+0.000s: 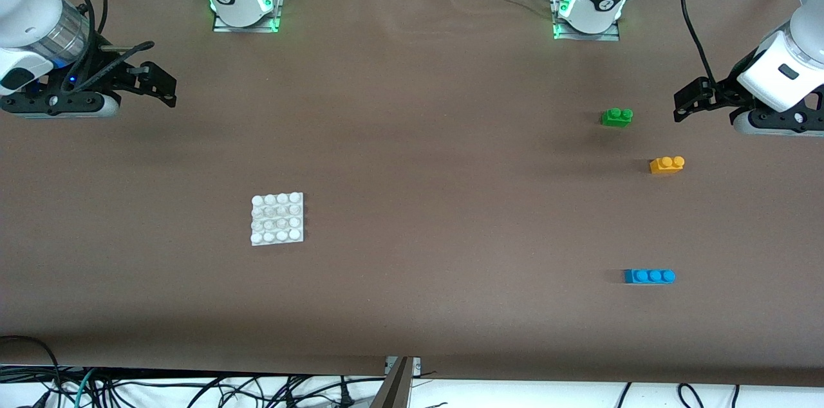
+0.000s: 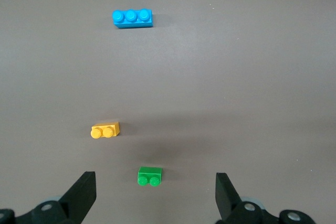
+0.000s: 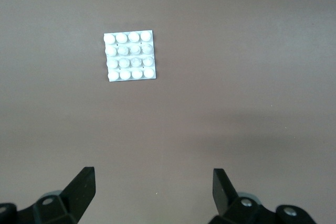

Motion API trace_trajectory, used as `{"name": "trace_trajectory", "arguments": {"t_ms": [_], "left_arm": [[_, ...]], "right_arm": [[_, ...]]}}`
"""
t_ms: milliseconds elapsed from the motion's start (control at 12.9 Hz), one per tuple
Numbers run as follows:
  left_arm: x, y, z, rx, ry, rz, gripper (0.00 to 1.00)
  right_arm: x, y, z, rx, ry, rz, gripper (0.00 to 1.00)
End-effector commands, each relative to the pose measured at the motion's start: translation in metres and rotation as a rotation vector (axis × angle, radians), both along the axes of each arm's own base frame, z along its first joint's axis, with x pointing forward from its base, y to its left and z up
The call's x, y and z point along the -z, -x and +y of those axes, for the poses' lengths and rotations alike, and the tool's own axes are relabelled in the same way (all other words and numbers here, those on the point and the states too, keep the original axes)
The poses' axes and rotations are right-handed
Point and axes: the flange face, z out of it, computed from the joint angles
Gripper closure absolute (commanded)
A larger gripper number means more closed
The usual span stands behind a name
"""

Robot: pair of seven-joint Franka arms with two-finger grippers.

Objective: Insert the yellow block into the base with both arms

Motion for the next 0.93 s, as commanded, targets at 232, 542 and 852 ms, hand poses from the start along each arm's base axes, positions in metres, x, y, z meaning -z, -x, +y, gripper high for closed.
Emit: {"name": "trace_trajectory", "arguments": {"t_ms": [232, 542, 852], "left_arm": [[-0.0042, -0.0033, 0.0026, 0.019, 0.011, -0.006, 0.0], [-0.0032, -0.0042, 0.0035, 0.017, 0.011, -0.005, 0.0], [-0.0032, -0.0037, 0.006, 0.014, 0.011, -0.003, 0.0]], "right_arm": [[-0.0041, 0.0114, -0.0045, -0.012, -0.01, 0.005, 0.01], [-0.0032, 0.0116, -0.0058, -0.009, -0.006, 0.009, 0.01], [0.0014, 0.0109, -0.0057, -0.006, -0.005, 0.012, 0.01]]}}
